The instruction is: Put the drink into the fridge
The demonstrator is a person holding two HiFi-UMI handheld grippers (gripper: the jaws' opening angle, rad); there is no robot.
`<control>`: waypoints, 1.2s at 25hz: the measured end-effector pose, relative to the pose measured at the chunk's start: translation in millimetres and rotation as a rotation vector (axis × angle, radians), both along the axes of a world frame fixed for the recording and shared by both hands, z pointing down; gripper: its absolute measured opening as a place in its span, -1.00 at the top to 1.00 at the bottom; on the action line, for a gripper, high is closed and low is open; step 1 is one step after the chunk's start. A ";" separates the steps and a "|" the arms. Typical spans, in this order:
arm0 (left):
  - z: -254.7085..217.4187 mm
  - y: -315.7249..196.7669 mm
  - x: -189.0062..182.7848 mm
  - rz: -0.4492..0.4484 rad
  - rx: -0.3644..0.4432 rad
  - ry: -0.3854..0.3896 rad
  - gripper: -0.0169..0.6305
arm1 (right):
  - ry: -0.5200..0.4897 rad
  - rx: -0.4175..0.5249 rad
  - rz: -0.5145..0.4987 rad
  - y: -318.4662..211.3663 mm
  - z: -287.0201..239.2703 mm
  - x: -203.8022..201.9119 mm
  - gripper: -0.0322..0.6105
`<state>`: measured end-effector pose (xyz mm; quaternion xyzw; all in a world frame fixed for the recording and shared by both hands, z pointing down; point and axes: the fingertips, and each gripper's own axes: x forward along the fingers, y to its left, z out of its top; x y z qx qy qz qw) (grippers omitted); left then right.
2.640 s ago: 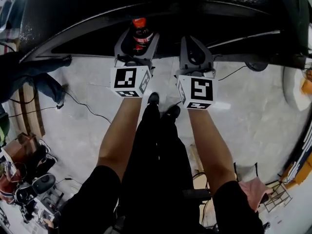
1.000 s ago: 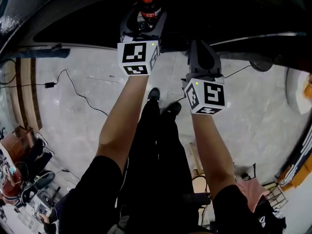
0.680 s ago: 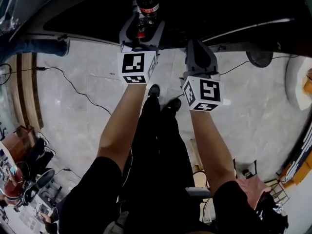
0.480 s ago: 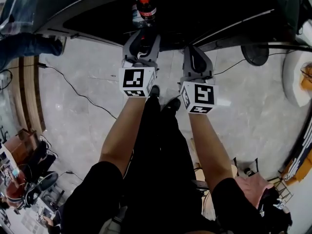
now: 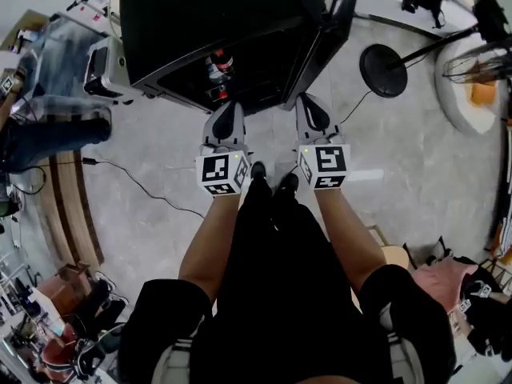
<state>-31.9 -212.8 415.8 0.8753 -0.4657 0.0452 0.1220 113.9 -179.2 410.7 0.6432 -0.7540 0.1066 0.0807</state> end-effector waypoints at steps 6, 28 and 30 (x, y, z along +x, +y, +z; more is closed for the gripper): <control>-85.6 37.0 16.5 0.108 0.070 0.008 0.90 | -0.037 0.051 0.050 50.4 -80.9 37.2 0.83; -177.6 61.7 46.4 0.336 0.103 0.064 0.90 | 0.032 0.188 0.185 143.2 -187.6 130.4 0.83; -174.7 62.2 50.6 0.333 0.106 0.050 0.90 | 0.022 0.184 0.199 143.6 -183.1 132.4 0.83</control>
